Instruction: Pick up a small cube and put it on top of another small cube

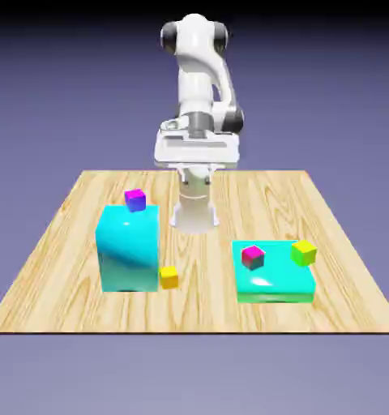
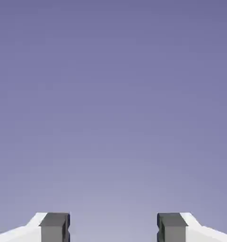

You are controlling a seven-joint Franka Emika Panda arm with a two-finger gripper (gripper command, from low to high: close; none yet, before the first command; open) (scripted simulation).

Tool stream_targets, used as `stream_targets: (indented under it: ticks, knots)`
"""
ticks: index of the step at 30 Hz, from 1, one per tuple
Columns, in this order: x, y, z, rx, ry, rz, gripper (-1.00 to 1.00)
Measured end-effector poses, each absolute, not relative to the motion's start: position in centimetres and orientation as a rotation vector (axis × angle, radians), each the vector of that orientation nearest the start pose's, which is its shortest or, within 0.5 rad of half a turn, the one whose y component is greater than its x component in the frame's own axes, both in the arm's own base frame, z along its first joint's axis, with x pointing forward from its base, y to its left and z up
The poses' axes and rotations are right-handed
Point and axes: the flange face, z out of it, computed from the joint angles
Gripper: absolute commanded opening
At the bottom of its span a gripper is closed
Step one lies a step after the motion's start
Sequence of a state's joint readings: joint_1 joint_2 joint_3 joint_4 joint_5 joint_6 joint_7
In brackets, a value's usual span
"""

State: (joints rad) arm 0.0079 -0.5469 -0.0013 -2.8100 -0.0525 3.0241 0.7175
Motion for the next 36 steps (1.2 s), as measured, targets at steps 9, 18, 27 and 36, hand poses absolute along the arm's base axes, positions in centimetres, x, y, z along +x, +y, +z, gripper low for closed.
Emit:
stream_targets:
  ticks: [9,18,27,36]
  knots:
    - [39.7,1.4,36.2,-3.09,0.256,-0.817,0.0]
    - [38.1,1.0,27.7,-3.362,-0.564,-0.438,0.0]
    - [34.7,-0.3,20.2,-3.258,-1.473,0.035,0.0]
    - [33.6,-2.1,14.3,-3.105,-1.828,0.222,0.0]
